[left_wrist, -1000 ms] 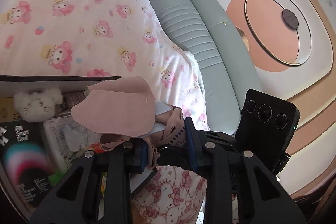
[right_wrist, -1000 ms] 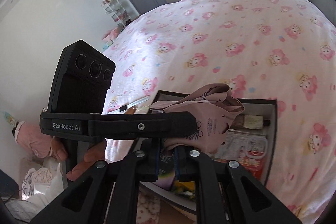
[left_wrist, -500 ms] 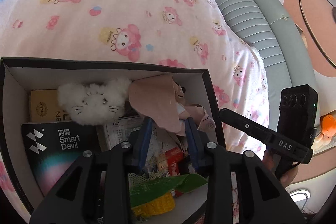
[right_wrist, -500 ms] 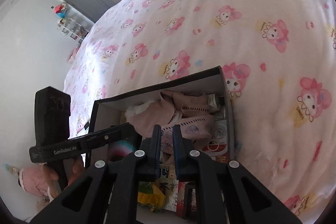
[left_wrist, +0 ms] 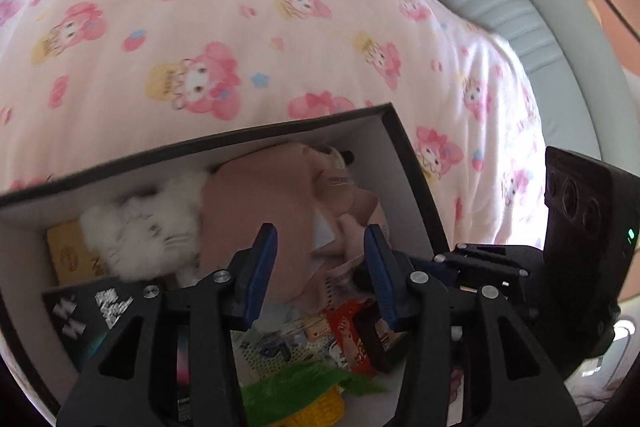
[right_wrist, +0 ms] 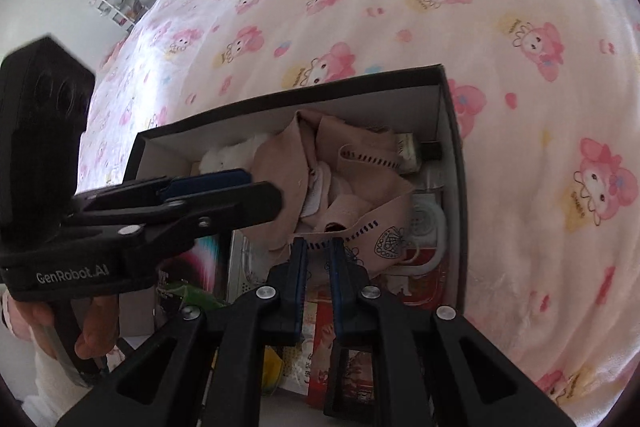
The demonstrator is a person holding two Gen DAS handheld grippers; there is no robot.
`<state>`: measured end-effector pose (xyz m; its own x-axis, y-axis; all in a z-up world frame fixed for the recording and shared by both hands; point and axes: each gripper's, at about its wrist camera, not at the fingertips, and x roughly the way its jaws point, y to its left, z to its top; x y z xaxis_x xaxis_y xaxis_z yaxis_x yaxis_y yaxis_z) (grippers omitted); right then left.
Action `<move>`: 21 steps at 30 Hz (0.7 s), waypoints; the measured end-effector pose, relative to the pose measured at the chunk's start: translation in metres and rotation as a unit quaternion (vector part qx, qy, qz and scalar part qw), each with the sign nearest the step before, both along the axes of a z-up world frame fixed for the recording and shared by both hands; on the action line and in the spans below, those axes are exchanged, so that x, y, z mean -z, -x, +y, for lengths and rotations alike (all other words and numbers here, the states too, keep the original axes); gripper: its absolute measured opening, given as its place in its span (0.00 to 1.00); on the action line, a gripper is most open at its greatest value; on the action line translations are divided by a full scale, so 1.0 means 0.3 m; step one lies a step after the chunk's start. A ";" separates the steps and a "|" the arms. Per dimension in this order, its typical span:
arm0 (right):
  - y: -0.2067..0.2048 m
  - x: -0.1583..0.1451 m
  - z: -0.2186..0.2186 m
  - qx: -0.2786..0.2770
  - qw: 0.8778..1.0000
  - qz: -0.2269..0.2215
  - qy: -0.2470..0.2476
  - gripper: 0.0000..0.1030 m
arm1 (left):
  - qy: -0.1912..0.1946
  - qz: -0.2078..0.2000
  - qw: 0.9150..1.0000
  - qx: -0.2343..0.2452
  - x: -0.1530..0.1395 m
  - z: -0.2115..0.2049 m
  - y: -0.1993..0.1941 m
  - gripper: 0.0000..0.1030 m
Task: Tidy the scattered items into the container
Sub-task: 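Lower the pink cloth into the box and open the right gripper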
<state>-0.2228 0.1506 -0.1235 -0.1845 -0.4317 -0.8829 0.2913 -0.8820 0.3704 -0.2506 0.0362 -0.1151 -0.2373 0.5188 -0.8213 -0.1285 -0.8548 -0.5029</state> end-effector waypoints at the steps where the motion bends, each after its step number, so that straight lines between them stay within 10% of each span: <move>1: -0.001 0.006 -0.003 -0.005 1.000 -0.003 0.001 0.08 | 0.003 -0.006 1.000 0.009 0.011 0.020 0.017 0.44; 10: 0.015 0.022 0.049 0.036 0.999 -0.023 0.006 0.08 | 0.071 -0.040 0.995 -0.056 0.067 -0.051 -0.010 0.51; 14: -0.008 -0.049 0.030 0.032 0.998 0.051 -0.026 0.08 | 0.005 -0.023 0.997 -0.068 0.043 -0.115 -0.042 0.51; 18: -0.024 -0.013 -0.002 -0.020 0.998 -0.022 0.053 0.08 | -0.044 -0.017 0.997 -0.064 0.043 -0.133 -0.035 0.51; 21: -0.029 0.046 -0.032 -0.029 0.998 -0.054 0.020 0.08 | -0.060 -0.032 0.997 -0.041 0.069 -0.109 -0.028 0.51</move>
<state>-0.2141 0.1411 -0.1373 -0.0636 -0.4749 -0.8777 0.2972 -0.8486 0.4376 -0.2423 0.0034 -0.1359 -0.2315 0.5948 -0.7698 -0.0256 -0.7947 -0.6064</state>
